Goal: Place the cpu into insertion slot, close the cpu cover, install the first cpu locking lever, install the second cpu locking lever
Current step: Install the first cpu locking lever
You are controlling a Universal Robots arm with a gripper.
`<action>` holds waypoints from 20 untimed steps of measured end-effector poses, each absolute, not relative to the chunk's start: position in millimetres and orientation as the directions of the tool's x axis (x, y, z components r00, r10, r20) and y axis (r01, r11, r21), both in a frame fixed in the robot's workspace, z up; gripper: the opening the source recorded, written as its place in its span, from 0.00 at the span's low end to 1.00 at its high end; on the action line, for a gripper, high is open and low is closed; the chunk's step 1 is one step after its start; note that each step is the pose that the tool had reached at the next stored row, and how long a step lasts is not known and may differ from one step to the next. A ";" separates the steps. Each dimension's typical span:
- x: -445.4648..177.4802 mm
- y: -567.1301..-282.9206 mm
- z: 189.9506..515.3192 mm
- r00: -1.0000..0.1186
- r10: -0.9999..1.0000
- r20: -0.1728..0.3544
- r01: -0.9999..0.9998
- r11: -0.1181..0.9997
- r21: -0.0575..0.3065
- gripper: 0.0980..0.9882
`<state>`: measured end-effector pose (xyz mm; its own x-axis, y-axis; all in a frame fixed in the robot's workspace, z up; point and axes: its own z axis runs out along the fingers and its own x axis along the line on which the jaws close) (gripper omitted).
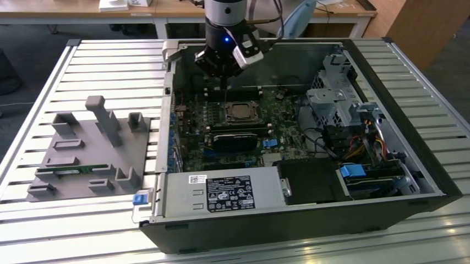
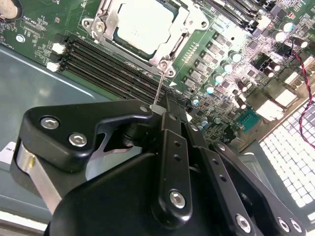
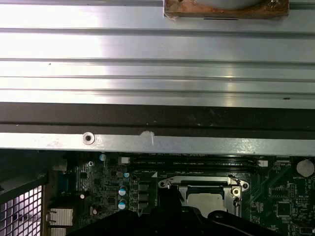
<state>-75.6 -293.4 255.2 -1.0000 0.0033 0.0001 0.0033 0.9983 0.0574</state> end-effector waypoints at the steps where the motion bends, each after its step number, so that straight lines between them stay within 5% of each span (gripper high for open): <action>1: -75.6 -293.4 255.2 -1.000 0.003 0.000 0.003 0.998 0.057 0.01; 15: -67.8 -293.4 252.5 -1.000 0.003 0.000 0.003 0.998 0.059 0.01; 20: -67.8 -293.5 250.7 -1.000 0.003 -0.001 0.003 0.995 0.098 0.01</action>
